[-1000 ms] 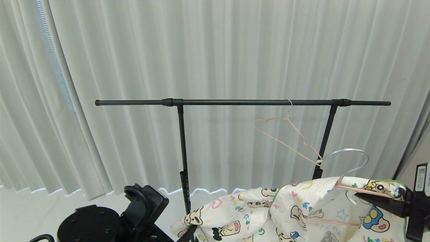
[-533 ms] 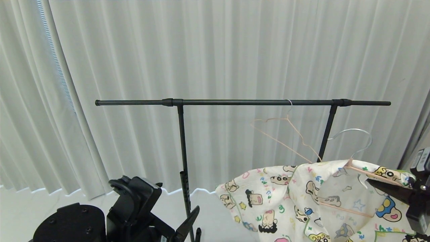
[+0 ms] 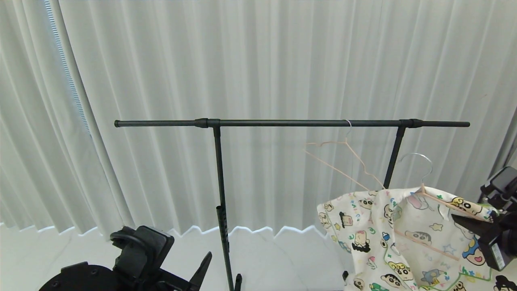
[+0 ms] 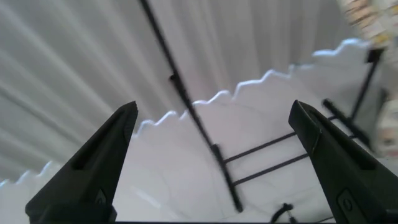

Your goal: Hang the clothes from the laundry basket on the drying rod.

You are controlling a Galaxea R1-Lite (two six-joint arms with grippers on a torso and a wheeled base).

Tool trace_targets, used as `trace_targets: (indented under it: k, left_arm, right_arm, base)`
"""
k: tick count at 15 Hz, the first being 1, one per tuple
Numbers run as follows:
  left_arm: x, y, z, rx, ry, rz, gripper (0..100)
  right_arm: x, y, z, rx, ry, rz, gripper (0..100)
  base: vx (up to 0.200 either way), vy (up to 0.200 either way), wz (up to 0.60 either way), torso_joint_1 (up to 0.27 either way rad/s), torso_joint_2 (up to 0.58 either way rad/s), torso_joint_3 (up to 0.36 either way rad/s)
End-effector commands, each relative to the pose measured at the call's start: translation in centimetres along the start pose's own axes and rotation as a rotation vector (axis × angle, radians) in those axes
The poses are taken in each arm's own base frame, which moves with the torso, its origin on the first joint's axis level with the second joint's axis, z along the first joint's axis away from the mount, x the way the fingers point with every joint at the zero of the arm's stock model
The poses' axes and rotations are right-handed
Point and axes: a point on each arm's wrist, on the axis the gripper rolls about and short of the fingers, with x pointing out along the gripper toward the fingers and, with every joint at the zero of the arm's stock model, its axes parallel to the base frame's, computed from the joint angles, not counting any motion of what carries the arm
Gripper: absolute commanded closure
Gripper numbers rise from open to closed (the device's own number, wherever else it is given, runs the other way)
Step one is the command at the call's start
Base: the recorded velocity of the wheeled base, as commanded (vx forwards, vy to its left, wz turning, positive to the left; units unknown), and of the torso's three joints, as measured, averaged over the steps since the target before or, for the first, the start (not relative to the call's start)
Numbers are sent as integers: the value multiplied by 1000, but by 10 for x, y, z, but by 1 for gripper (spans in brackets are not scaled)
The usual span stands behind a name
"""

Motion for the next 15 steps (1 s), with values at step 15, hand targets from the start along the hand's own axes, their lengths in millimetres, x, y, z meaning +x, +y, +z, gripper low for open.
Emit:
trace_targets:
  k: [15]
  left_arm:
    - [-6, 9, -1, 18, 9, 183, 0]
  right_arm:
    - [22, -4, 6, 100, 136, -101, 100]
  base:
    - [0, 0, 0, 0, 0, 0]
